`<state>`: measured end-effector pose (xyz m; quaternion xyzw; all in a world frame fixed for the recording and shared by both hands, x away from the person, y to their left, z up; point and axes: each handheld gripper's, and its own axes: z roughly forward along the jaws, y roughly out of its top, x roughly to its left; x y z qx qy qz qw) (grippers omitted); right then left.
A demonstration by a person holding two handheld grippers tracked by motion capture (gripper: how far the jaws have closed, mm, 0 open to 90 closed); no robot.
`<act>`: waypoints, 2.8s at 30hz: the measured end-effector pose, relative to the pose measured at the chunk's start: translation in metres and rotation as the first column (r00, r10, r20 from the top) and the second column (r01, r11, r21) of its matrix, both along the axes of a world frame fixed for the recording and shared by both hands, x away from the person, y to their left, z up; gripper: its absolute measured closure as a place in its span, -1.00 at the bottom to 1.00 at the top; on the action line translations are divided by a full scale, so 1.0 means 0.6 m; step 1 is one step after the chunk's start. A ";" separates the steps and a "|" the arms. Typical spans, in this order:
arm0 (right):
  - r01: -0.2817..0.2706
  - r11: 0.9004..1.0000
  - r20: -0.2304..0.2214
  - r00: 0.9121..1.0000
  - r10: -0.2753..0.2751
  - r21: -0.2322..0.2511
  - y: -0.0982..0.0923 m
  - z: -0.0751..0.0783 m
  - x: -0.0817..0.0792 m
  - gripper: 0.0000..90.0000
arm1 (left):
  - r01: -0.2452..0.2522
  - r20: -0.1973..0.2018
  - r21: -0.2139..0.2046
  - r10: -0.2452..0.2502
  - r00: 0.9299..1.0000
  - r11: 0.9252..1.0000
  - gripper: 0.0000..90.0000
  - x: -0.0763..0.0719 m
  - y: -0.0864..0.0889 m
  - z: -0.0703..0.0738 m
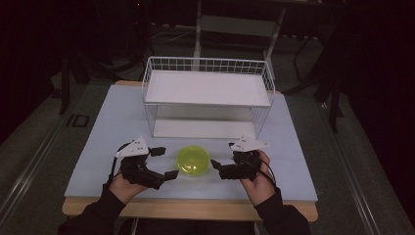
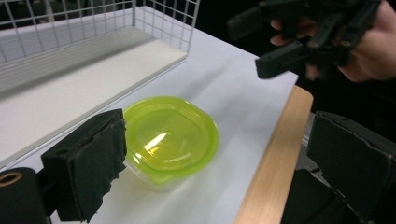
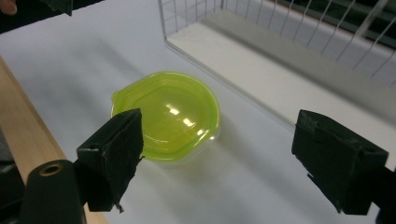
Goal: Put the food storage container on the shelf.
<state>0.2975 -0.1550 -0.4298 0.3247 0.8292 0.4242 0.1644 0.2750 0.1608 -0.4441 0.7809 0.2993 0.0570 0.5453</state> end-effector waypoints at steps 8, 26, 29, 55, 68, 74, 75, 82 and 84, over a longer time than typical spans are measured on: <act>0.053 0.993 -0.230 0.973 -0.027 0.104 0.008 -0.027 0.036 -0.68 | -0.079 -0.159 -0.017 0.075 0.984 0.997 -0.69 0.039 -0.008 -0.032; 0.212 0.969 -0.536 0.837 -0.110 0.131 0.023 -0.094 0.080 0.06 | -0.184 -0.380 0.012 0.174 0.908 0.983 0.04 0.083 -0.021 -0.097; 0.214 0.969 -0.547 0.829 -0.115 0.121 0.030 -0.100 0.079 0.25 | -0.180 -0.404 0.012 0.170 0.899 0.984 0.24 0.085 -0.018 -0.100; 0.199 0.969 -0.437 0.892 -0.117 0.146 0.035 -0.041 0.044 0.77 | -0.209 -0.449 -0.023 0.177 0.876 0.978 0.79 0.074 -0.018 -0.050; 0.192 0.963 -0.371 0.922 -0.111 0.190 0.025 0.021 0.039 0.78 | -0.198 -0.408 -0.046 0.163 0.898 0.979 0.81 0.085 -0.022 0.024; 0.195 0.957 -0.347 0.931 -0.112 0.216 0.019 0.051 0.042 0.78 | -0.188 -0.382 -0.041 0.158 0.911 0.981 0.81 0.095 -0.027 0.062; 0.196 0.956 -0.342 0.933 -0.114 0.217 0.018 0.057 0.043 0.78 | -0.187 -0.377 -0.041 0.159 0.913 0.981 0.81 0.097 -0.028 0.070; 0.209 0.947 -0.306 0.943 -0.129 0.245 0.013 0.108 0.059 0.78 | -0.202 -0.337 -0.052 0.173 0.925 0.978 0.81 0.117 -0.034 0.124; 0.215 0.944 -0.300 0.944 -0.136 0.250 0.013 0.122 0.067 0.78 | -0.208 -0.325 -0.053 0.180 0.928 0.977 0.81 0.125 -0.034 0.138</act>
